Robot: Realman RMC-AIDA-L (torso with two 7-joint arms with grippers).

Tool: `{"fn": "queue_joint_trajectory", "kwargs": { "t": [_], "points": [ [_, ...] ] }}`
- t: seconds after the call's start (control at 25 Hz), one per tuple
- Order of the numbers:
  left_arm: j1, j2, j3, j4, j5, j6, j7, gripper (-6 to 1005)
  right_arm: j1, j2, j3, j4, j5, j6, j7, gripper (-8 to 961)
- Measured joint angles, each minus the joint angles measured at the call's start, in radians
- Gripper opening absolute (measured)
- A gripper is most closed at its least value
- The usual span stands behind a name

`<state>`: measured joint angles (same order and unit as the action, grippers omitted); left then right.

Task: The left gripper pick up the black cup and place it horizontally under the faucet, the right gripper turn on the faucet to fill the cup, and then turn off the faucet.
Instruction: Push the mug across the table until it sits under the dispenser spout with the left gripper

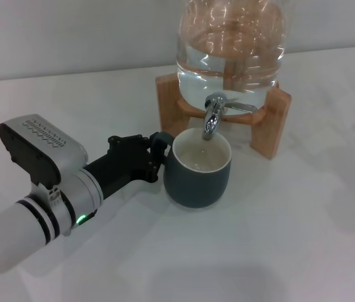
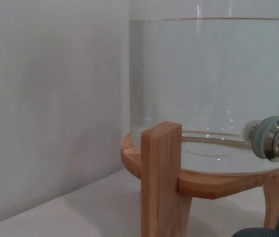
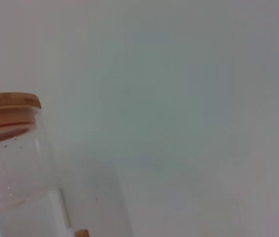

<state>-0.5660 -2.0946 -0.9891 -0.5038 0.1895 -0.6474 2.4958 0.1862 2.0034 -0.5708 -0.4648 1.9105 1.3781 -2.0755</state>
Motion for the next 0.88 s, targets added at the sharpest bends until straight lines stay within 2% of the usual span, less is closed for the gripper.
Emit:
{"fn": "queue_joint_trajectory", "kwargs": {
  "t": [0.28, 0.88],
  "points": [
    [-0.011, 0.001, -0.004, 0.003, -0.002, 0.040, 0.000, 109, 0.005, 0.000, 0.000, 0.000, 0.001, -0.007, 0.000, 843],
    [-0.035, -0.002, -0.002, 0.024, -0.015, 0.043, 0.000, 111, 0.006, 0.000, 0.000, 0.012, 0.004, -0.008, -0.012, 843]
  ]
}}
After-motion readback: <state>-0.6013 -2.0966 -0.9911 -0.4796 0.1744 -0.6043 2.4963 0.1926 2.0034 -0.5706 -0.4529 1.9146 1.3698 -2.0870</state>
